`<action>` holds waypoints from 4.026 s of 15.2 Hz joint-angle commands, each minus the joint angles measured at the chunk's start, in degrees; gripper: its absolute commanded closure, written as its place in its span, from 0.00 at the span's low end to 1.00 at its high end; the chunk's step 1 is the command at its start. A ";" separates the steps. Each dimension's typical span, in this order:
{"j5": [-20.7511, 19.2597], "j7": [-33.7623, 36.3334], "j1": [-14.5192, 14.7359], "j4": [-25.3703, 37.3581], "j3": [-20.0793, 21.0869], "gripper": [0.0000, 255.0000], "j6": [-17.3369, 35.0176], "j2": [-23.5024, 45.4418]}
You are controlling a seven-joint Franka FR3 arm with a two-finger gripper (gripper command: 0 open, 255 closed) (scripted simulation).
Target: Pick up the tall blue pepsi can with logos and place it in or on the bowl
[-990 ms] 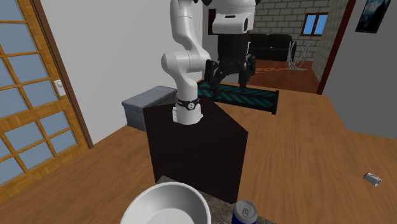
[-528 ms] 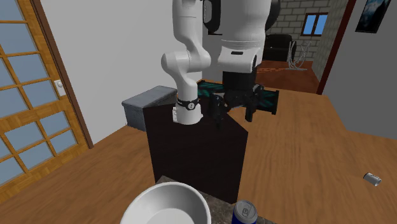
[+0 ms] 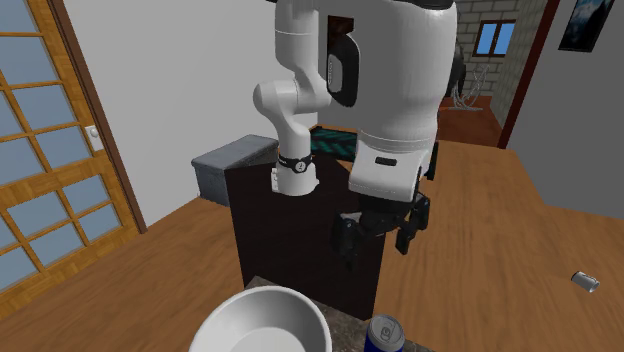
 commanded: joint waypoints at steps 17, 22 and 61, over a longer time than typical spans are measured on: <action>0.47 -0.12 -1.03 12.23 -0.49 0.00 5.60 17.53; 0.47 -0.12 -1.03 12.22 -0.49 1.00 5.60 17.52; -0.33 0.53 -0.83 20.33 -0.87 1.00 -12.70 7.31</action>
